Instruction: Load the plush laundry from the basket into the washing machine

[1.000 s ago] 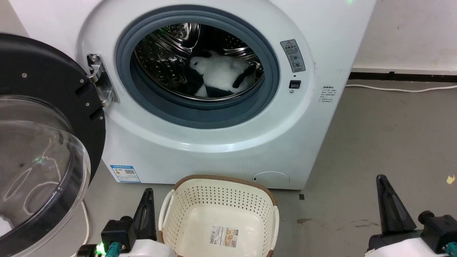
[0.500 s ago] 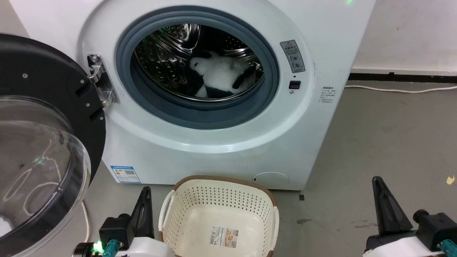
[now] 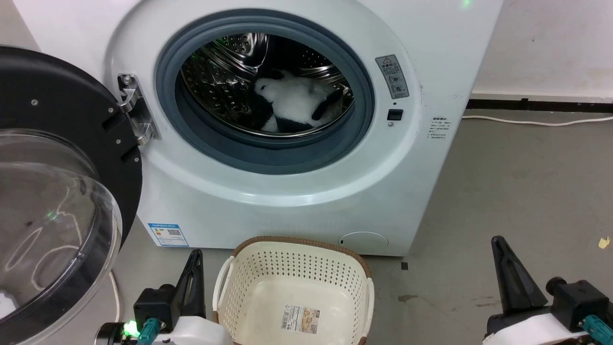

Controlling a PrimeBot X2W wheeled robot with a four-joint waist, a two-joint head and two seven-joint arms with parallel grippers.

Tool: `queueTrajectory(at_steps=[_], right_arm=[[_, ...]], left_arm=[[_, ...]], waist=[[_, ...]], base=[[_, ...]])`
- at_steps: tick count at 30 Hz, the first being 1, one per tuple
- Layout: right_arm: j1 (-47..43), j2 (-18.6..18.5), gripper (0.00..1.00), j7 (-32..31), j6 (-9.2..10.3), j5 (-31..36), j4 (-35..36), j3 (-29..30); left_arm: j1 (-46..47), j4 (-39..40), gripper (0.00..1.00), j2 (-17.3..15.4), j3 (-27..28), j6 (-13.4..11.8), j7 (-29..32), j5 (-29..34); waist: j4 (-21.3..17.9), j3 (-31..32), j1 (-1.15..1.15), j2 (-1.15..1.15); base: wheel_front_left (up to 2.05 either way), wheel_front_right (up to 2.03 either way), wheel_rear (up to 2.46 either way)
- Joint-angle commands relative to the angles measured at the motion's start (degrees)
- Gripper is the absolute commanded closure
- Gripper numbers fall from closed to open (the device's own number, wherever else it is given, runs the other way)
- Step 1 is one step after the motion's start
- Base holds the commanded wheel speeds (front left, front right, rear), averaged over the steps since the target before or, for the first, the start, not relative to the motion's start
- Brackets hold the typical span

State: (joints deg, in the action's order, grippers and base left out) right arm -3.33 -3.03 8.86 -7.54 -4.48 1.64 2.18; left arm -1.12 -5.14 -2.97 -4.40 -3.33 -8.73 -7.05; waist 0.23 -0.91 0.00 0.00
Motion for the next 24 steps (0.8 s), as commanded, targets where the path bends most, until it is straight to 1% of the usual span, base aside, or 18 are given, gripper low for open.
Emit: queueTrajectory(at_steps=[1,24], right_arm=[[0.9,0.1,1.00,-0.4,0.02,0.4,-0.2,-0.1],[1.7,0.1,1.00,-3.1,0.03,1.7,-0.7,-0.8]], left_arm=[[0.5,0.5,1.00,0.0,0.4,0.3,0.3,0.5],[0.7,1.9,1.00,0.0,1.7,1.3,3.0,2.6]], waist=[[0.0,0.0,0.00,0.00],[-0.1,0.3,0.00,0.00]], base=[[0.00,0.00,0.00],[0.00,0.00,0.00]])
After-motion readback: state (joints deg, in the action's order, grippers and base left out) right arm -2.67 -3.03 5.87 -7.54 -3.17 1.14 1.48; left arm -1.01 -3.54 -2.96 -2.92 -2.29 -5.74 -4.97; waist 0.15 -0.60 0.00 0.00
